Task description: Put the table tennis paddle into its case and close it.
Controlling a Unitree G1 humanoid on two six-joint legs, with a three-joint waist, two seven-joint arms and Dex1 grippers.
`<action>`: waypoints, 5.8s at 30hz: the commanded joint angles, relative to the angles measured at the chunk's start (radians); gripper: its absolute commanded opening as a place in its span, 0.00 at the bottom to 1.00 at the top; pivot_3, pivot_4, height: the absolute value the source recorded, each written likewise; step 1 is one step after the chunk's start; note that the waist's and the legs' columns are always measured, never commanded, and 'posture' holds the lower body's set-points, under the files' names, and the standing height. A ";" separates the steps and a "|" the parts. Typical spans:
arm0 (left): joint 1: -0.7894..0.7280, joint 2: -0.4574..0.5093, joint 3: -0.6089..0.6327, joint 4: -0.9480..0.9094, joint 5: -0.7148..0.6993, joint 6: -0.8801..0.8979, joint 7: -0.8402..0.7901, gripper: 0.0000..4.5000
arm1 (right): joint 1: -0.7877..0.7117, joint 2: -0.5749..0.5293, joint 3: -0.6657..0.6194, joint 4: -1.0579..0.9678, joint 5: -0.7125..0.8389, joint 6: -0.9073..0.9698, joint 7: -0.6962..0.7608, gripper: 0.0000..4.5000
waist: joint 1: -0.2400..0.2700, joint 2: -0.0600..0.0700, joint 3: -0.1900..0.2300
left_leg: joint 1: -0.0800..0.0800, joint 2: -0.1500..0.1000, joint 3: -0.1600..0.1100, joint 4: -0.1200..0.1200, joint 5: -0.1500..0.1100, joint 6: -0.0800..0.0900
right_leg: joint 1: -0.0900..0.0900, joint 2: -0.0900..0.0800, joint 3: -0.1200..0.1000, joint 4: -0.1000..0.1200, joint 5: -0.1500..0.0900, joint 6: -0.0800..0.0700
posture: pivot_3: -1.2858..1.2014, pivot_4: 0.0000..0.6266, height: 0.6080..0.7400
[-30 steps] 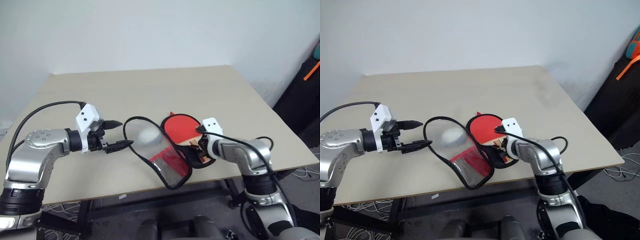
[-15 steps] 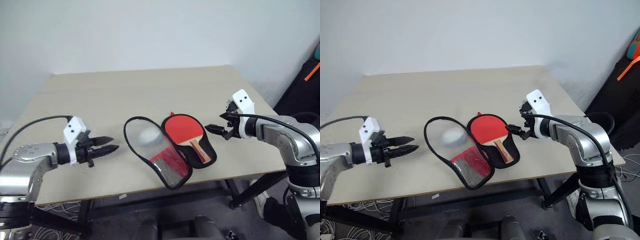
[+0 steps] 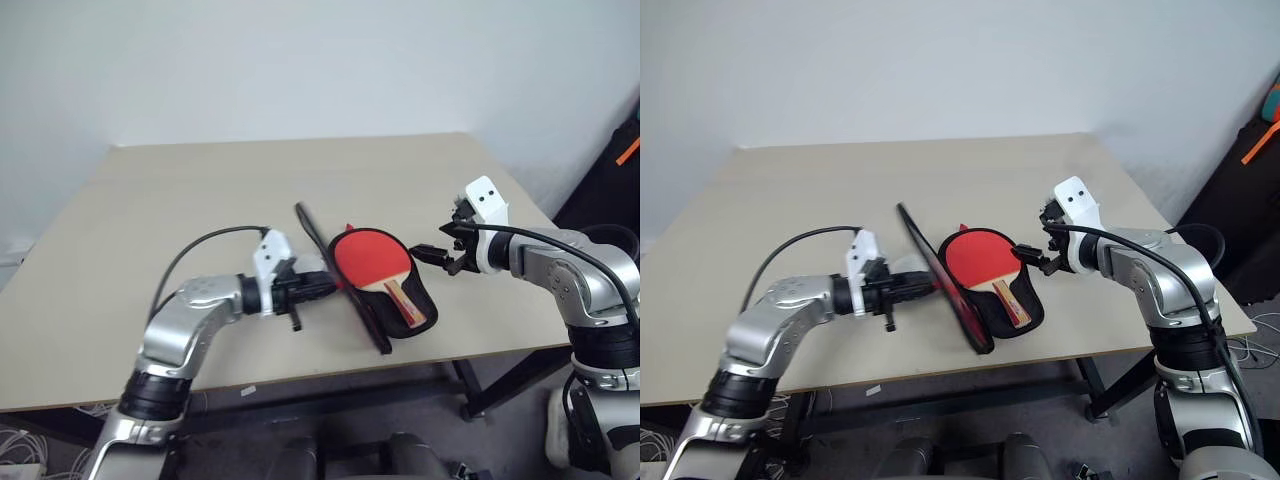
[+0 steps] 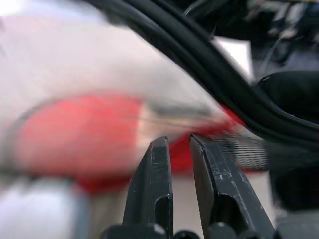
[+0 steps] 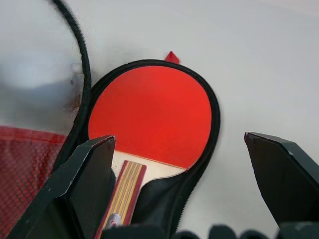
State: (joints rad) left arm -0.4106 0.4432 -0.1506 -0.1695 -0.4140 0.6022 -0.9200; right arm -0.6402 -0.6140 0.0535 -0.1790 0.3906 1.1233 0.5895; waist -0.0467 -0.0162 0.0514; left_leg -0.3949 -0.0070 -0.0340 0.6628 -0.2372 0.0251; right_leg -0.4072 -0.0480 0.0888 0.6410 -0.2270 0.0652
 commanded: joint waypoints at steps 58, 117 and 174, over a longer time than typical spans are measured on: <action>-0.010 -0.514 0.240 0.278 -0.155 0.672 0.602 0.78 | -0.022 0.048 -0.087 -0.066 0.028 0.053 -0.104 1.00 | 0.003 0.002 -0.002 | 0.001 -0.002 -0.002 0.002 0.000 0.000 | 0.004 0.000 0.000 -0.001 0.000 0.000 | 0.52 0.00 1.00; 0.118 0.240 -0.151 -0.012 -1.478 0.766 1.305 0.00 | -0.045 0.109 -0.037 -0.028 0.034 0.032 -0.114 1.00 | -0.005 0.002 -0.009 | 0.001 0.001 -0.001 -0.004 -0.001 -0.002 | -0.003 0.002 0.003 -0.001 -0.003 -0.004 | 0.52 0.00 1.00; 0.141 0.068 -0.304 -0.209 0.098 -0.104 0.357 0.47 | -0.226 0.269 0.159 0.273 -0.100 -0.187 0.006 1.00 | -0.001 0.006 -0.004 | 0.000 0.001 0.002 -0.004 -0.001 -0.002 | -0.003 0.001 0.003 -0.003 -0.002 -0.003 | 0.52 0.00 1.00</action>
State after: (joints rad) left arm -0.2685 0.5187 -0.4945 -0.3680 -0.3259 0.5317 -0.5568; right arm -0.8262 -0.3453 0.2235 0.1073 0.3005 0.9563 0.5918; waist -0.0478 -0.0098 0.0471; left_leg -0.3951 -0.0063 -0.0325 0.6590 -0.2383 0.0233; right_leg -0.4098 -0.0466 0.0915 0.6380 -0.2290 0.0629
